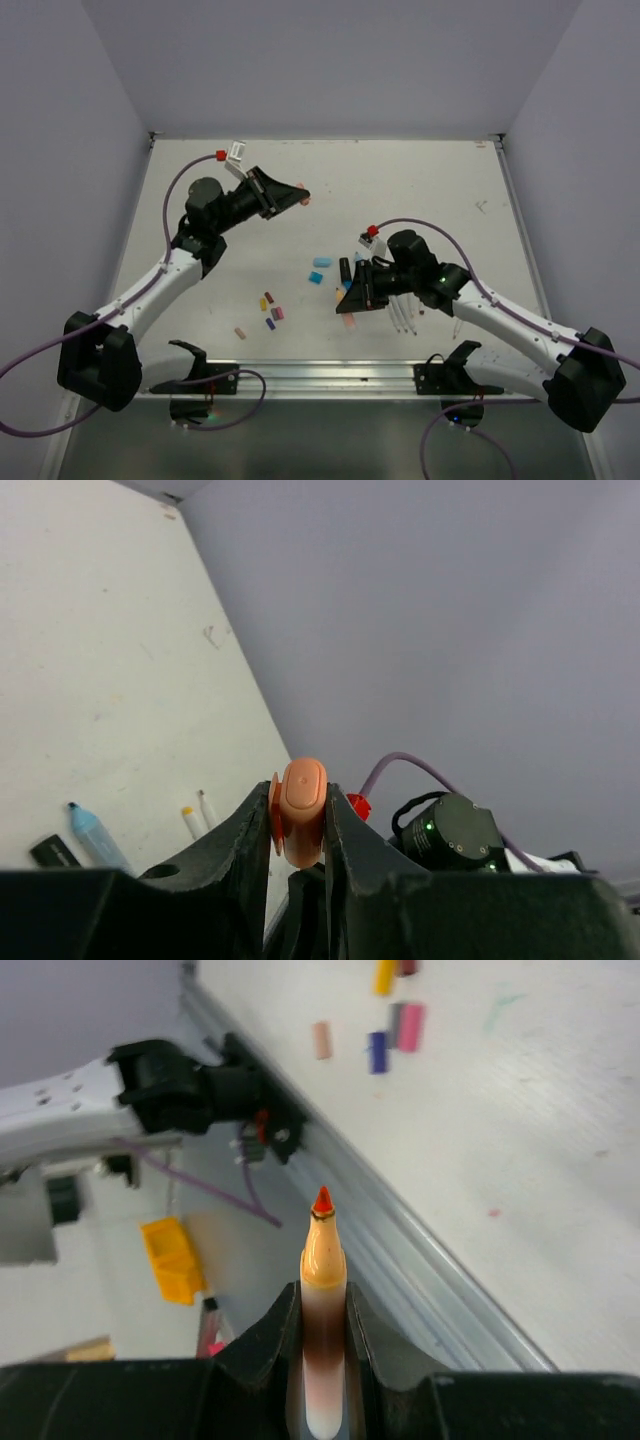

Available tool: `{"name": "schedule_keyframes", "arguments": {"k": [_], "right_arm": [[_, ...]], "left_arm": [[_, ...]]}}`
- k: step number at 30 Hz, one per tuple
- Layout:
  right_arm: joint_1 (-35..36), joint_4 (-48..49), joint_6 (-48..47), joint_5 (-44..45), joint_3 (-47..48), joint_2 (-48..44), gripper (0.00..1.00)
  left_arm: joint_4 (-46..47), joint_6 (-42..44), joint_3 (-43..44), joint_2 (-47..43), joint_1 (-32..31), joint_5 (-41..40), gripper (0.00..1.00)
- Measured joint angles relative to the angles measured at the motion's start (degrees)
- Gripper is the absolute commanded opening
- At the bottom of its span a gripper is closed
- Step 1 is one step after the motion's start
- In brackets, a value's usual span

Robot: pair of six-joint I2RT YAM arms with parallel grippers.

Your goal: Open the pen caps

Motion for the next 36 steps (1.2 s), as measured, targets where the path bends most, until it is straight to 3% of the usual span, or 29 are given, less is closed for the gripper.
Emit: {"name": "schedule_keyframes", "arguments": {"k": [5, 11, 15, 20, 32, 36], "right_arm": [[-2.4, -12.4, -4.8, 12.5, 6.5, 5.9, 0.0], [-11.0, -22.2, -13.6, 23.4, 16.5, 15.0, 0.0], [-16.4, -24.9, -18.8, 27.5, 22.2, 24.1, 0.0], [-16.9, -25.5, -23.3, 29.3, 25.3, 32.4, 0.0], [-18.1, -24.0, -27.9, 30.6, 28.1, 40.7, 0.0], [-18.4, -22.9, -28.4, 30.6, 28.3, 43.1, 0.0]], "left_arm": [[-25.6, 15.7, 13.6, 4.2, 0.2, -1.9, 0.0], [-43.7, 27.7, 11.6, 5.6, 0.2, -3.3, 0.03], [-46.9, 30.9, 8.0, 10.5, 0.2, -3.0, 0.04], [-46.6, 33.0, 8.0, 18.4, 0.2, -1.2, 0.06], [-43.5, 36.4, 12.7, 33.3, 0.2, 2.6, 0.12], [-43.0, 36.4, 13.2, 35.0, 0.2, 2.6, 0.22]]}}
